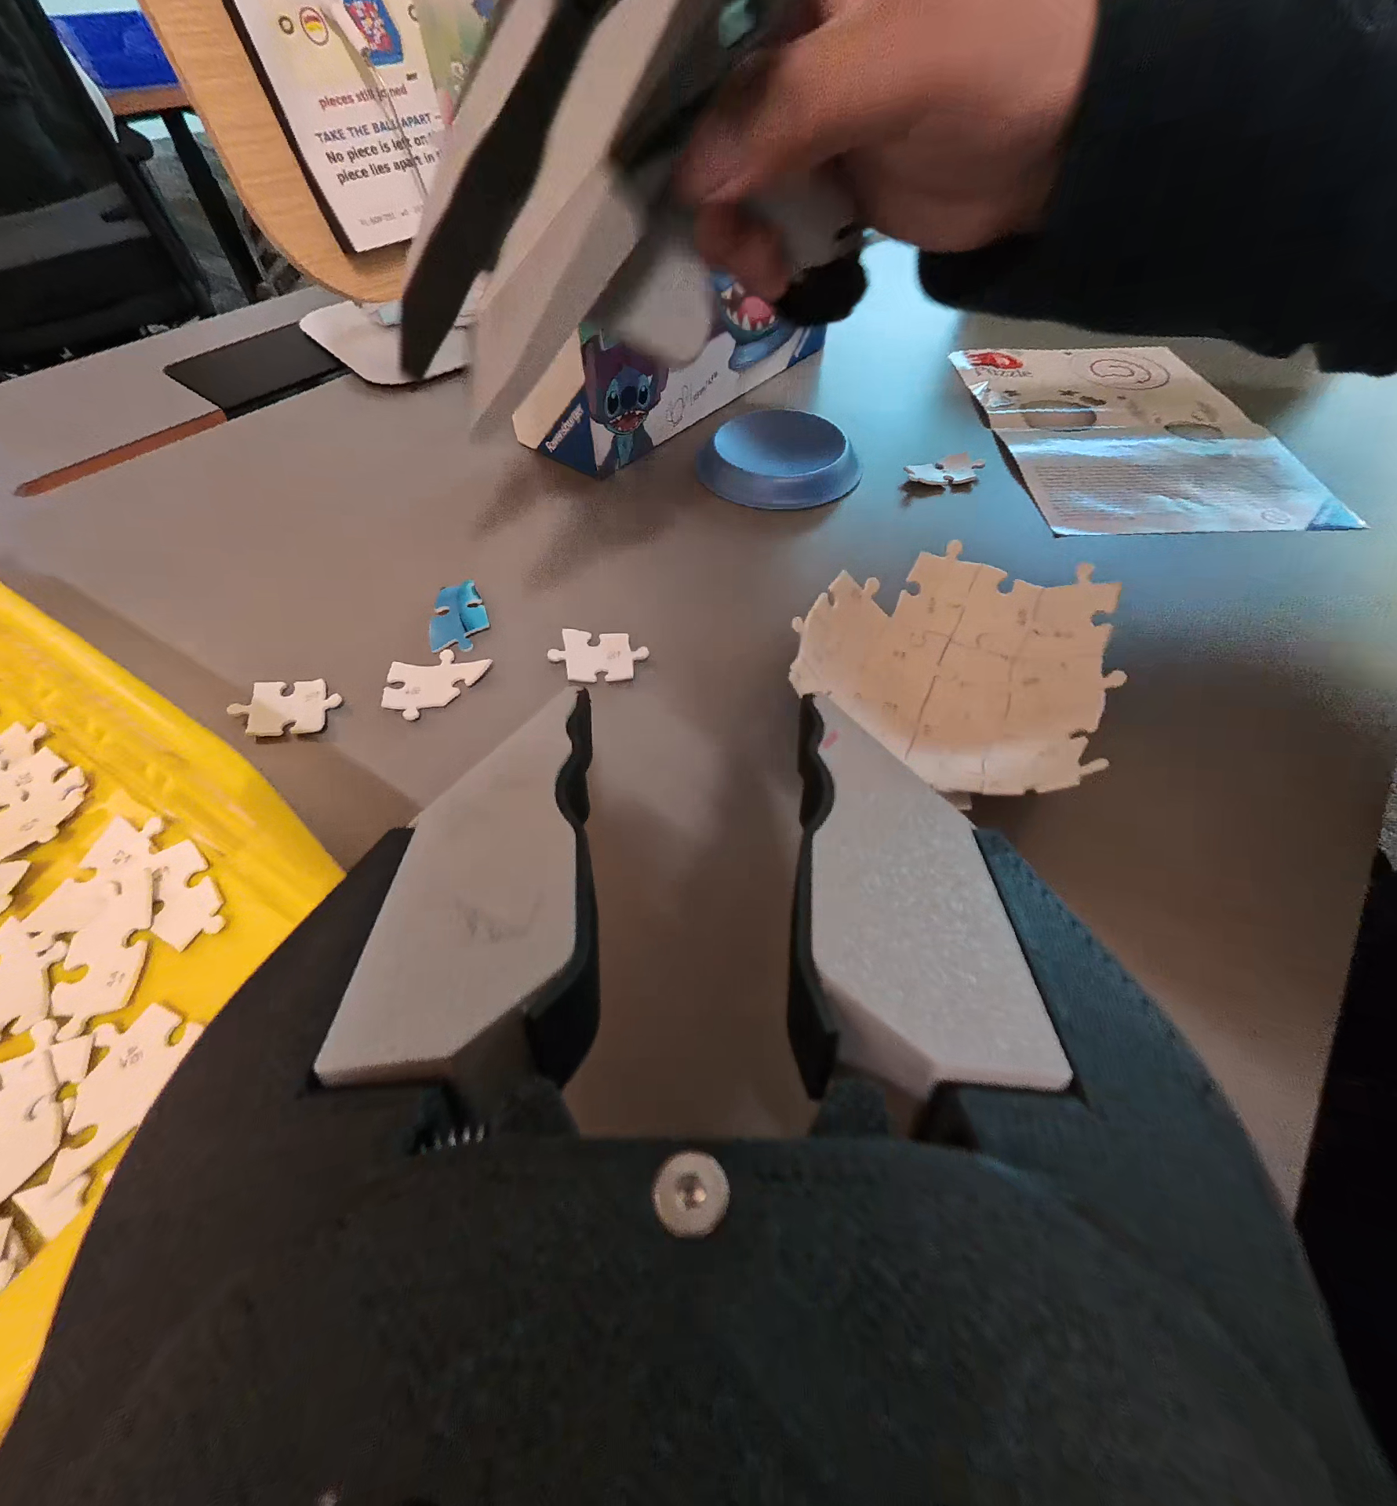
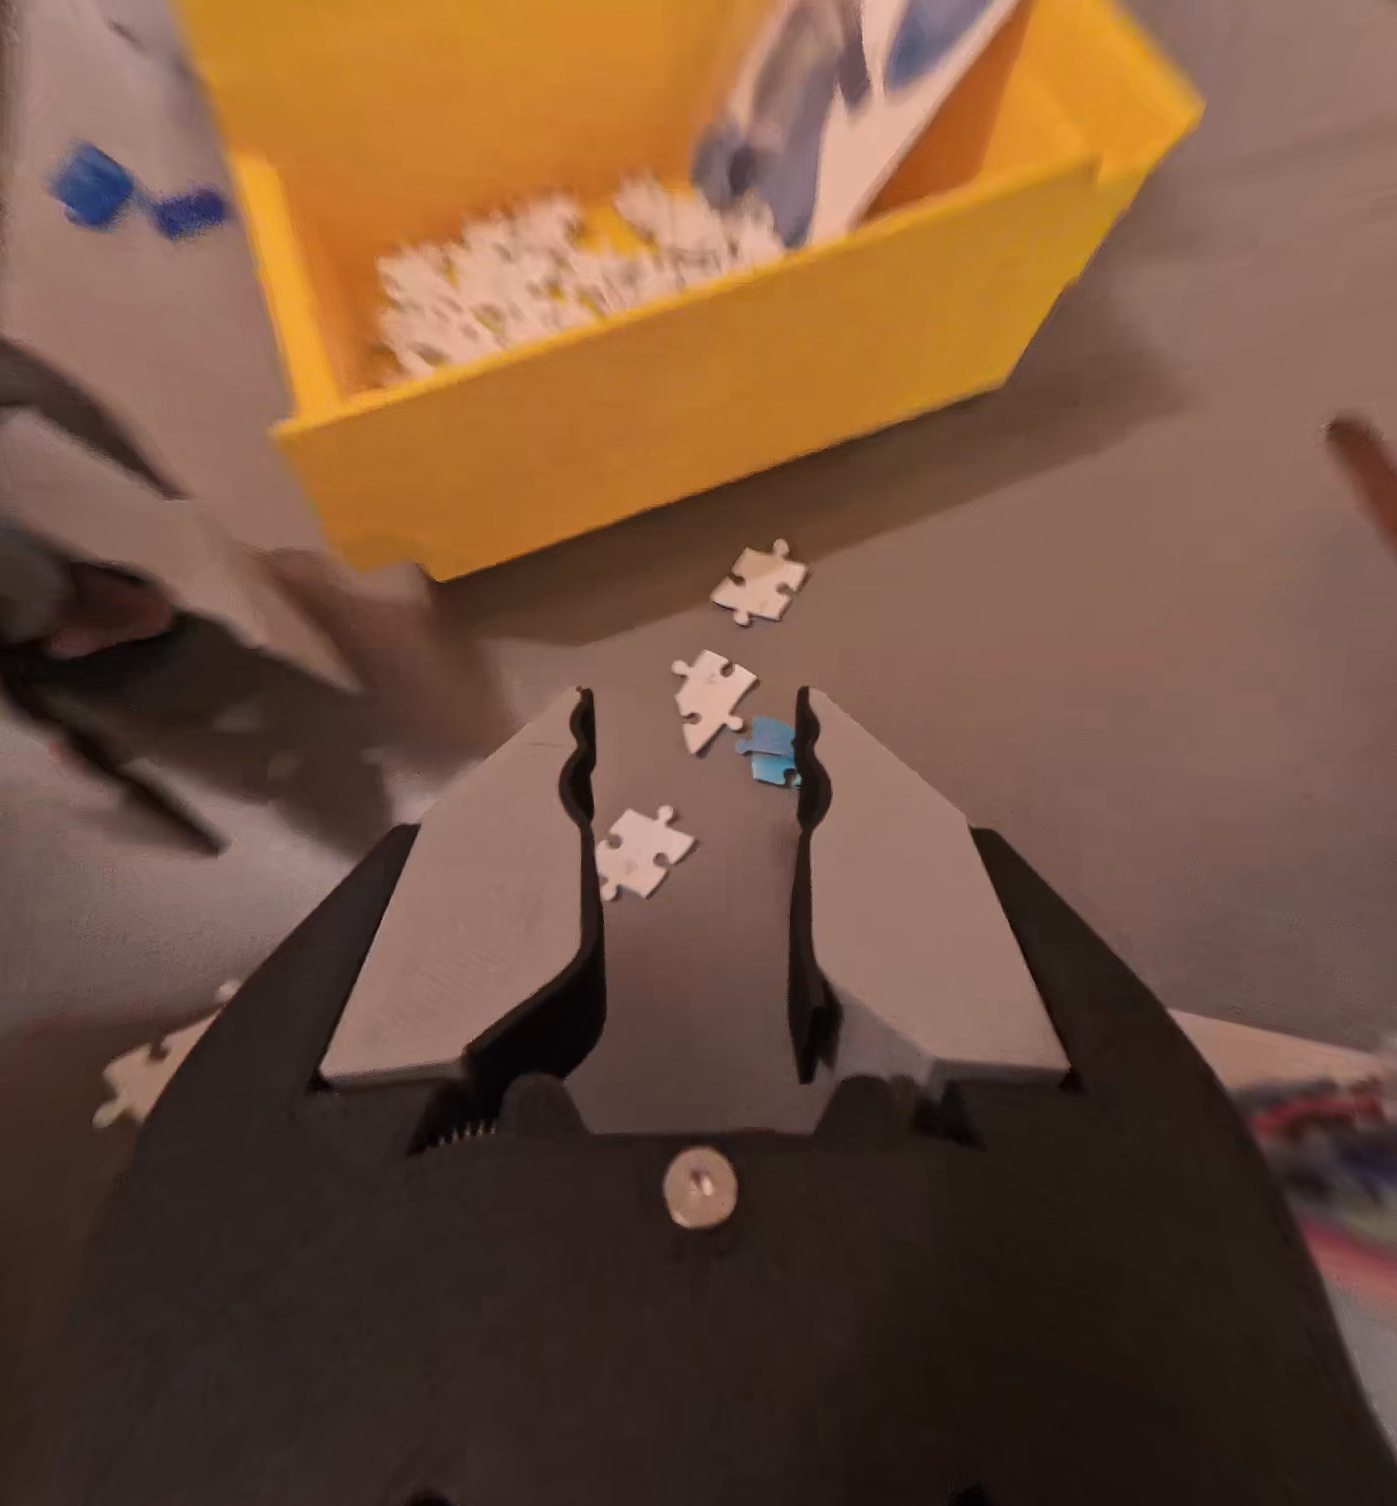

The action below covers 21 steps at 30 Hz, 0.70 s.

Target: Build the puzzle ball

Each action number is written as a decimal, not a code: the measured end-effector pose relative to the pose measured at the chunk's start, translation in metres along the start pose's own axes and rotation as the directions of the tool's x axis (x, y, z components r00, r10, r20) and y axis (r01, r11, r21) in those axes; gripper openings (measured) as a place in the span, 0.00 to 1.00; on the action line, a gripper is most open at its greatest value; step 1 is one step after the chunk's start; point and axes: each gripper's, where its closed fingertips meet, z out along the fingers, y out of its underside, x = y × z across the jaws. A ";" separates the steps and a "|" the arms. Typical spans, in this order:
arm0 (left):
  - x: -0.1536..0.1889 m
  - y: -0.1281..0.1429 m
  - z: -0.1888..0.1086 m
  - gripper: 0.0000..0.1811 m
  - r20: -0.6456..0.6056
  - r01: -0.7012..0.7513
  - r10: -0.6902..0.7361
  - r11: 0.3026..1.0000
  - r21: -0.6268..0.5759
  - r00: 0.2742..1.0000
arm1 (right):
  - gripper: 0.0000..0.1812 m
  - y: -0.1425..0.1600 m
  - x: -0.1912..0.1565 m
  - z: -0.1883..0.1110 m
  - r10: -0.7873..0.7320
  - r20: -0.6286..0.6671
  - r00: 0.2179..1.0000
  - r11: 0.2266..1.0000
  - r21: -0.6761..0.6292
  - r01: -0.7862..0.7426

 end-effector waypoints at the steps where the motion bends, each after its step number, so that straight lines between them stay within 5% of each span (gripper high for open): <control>1: -0.001 0.000 -0.001 0.27 0.005 -0.004 0.004 1.000 0.002 1.000 | 0.26 0.003 0.007 0.018 0.021 -0.027 0.999 0.997 -0.076 -0.024; 5: -0.002 0.003 -0.004 0.27 0.012 -0.012 0.013 1.000 -0.007 1.000 | 0.25 0.001 0.026 0.075 0.047 -0.043 0.998 0.967 -0.247 -0.057; 11: -0.005 0.006 -0.013 0.27 -0.008 0.033 -0.033 0.999 0.010 0.999 | 0.25 0.010 0.034 0.121 0.060 -0.025 0.998 0.905 -0.421 -0.065; 15: -0.013 0.008 -0.019 0.27 0.002 0.060 -0.060 0.998 0.018 0.998 | 0.18 0.010 0.036 0.132 -0.007 -0.069 0.998 0.893 -0.450 -0.025; 16: -0.015 0.009 -0.020 0.27 0.009 0.062 -0.062 0.998 0.015 0.998 | 0.09 0.010 0.033 0.132 -0.026 -0.063 0.998 0.890 -0.456 -0.005; 21: -0.018 0.012 -0.020 0.27 0.007 0.079 -0.079 0.997 0.003 0.997 | 0.07 0.014 0.027 0.128 -0.024 -0.064 0.998 0.891 -0.454 -0.007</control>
